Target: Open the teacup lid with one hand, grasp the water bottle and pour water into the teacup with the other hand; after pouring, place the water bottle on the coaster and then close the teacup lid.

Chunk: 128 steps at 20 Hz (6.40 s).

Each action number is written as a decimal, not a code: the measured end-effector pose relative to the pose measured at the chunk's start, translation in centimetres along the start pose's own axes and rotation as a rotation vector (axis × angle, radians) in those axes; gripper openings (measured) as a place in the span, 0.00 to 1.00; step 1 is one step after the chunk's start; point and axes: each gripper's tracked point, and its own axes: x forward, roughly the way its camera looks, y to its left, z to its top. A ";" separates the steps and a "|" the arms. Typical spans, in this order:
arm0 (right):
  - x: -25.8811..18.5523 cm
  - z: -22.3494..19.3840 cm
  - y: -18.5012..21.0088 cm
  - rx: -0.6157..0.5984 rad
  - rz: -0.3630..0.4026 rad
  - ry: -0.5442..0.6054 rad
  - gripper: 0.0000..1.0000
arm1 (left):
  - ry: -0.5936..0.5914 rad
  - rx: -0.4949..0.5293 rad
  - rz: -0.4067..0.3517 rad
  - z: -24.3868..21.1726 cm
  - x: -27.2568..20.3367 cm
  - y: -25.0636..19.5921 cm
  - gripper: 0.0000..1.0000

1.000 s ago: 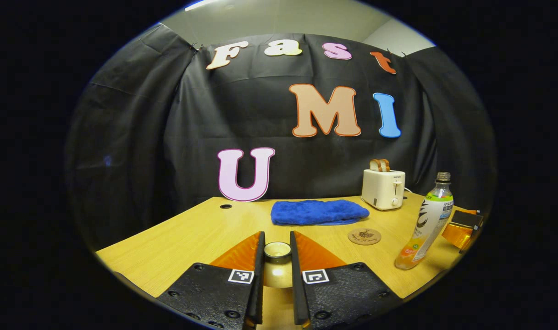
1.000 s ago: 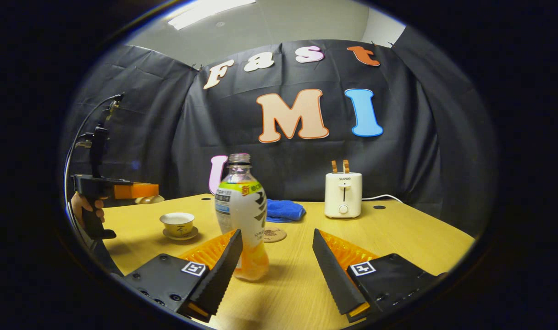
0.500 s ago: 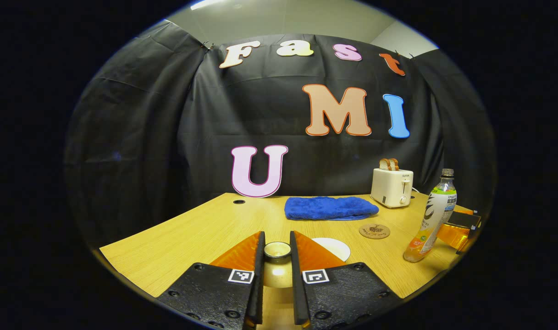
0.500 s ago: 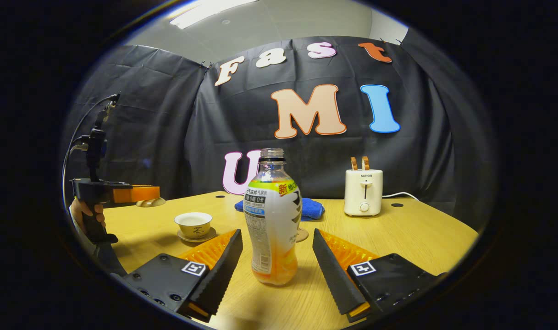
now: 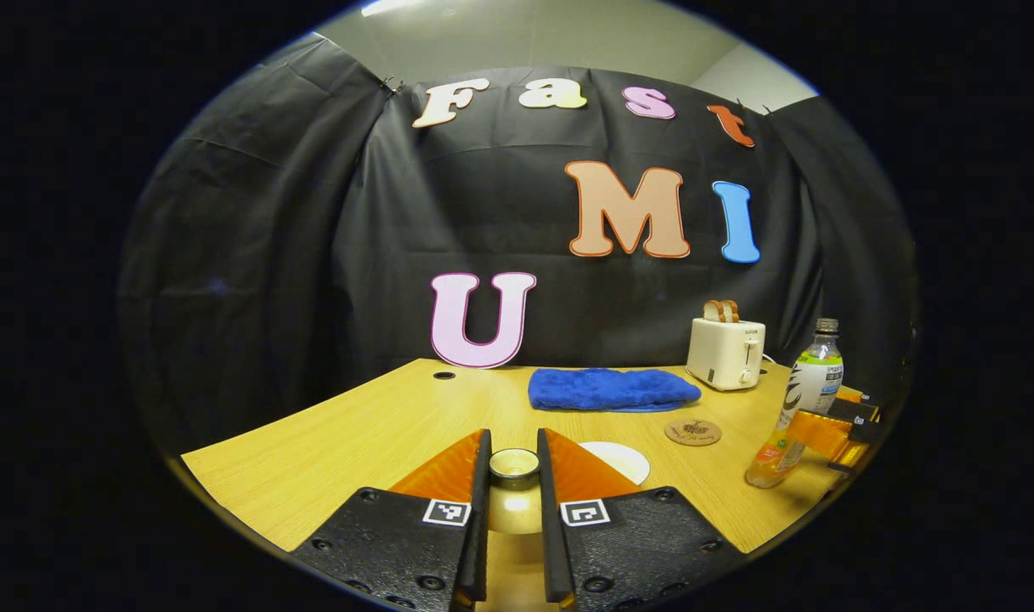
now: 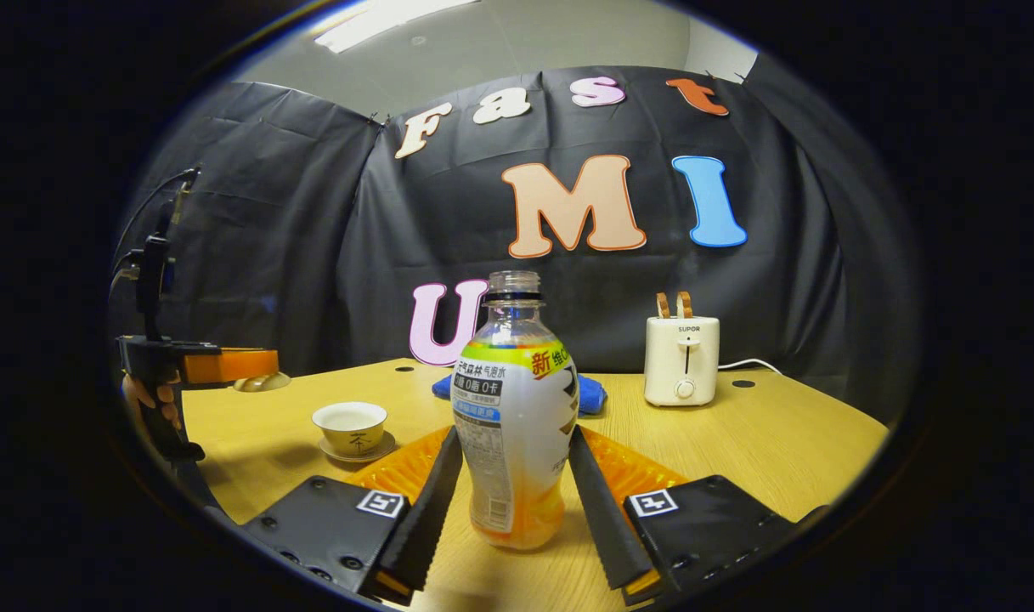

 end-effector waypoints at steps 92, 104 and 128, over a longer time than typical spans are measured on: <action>8.6 0.3 12.5 -2.092 0.173 -0.190 0.60 | -0.060 -0.160 0.065 -1.7 -1.8 8.1 0.24; 9.0 0.8 14.8 -2.195 0.237 -0.273 0.60 | -0.045 -0.190 0.054 -1.8 -1.6 7.6 0.24; 9.6 0.5 6.7 -0.766 0.122 0.106 0.58 | -0.046 -0.087 -0.028 0.7 -0.8 2.0 0.24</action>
